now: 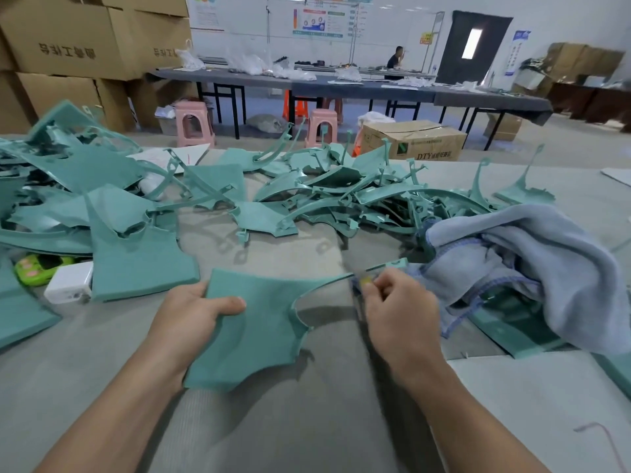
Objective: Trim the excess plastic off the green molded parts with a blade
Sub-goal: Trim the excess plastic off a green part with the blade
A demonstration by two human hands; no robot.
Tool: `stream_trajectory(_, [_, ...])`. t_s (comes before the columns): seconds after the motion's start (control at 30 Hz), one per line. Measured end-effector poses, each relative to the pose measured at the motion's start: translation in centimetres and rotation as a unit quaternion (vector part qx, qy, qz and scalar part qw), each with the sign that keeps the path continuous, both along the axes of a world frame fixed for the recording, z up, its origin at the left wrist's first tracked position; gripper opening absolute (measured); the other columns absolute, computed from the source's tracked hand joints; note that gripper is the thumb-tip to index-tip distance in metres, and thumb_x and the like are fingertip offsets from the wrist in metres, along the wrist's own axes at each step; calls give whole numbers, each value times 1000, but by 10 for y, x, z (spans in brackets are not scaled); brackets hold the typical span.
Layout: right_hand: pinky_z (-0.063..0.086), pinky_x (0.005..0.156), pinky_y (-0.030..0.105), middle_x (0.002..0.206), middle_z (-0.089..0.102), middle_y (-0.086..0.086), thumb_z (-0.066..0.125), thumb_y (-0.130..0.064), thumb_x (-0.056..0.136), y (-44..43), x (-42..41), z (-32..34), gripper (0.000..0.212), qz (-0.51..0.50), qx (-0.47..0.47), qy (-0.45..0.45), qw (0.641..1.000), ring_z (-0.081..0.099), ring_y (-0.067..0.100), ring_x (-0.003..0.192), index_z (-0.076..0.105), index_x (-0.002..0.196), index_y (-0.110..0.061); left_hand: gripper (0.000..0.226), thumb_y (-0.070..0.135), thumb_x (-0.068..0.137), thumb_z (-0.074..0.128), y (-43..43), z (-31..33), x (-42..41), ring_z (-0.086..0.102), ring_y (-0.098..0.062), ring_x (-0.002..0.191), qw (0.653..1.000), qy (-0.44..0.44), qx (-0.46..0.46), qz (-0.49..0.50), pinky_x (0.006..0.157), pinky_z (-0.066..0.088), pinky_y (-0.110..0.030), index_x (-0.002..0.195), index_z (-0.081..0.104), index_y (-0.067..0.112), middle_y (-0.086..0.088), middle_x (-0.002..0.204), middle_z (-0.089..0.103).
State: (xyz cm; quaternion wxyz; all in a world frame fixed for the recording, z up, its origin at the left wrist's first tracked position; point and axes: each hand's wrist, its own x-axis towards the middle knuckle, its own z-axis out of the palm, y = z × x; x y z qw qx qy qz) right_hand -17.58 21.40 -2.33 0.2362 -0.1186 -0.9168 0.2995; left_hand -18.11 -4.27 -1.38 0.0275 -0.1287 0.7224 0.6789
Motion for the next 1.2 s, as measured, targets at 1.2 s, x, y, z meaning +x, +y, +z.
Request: stream_trajectory(1.2, [40, 51, 20, 62, 62, -10, 77, -25, 86, -10, 9, 2, 16, 182, -11, 34, 983, 57, 11, 63, 66, 73, -26, 28, 30, 96, 64, 10, 4, 6, 76, -33, 70, 999, -8, -41, 10, 70, 61, -47, 85, 78, 9, -13, 80, 78])
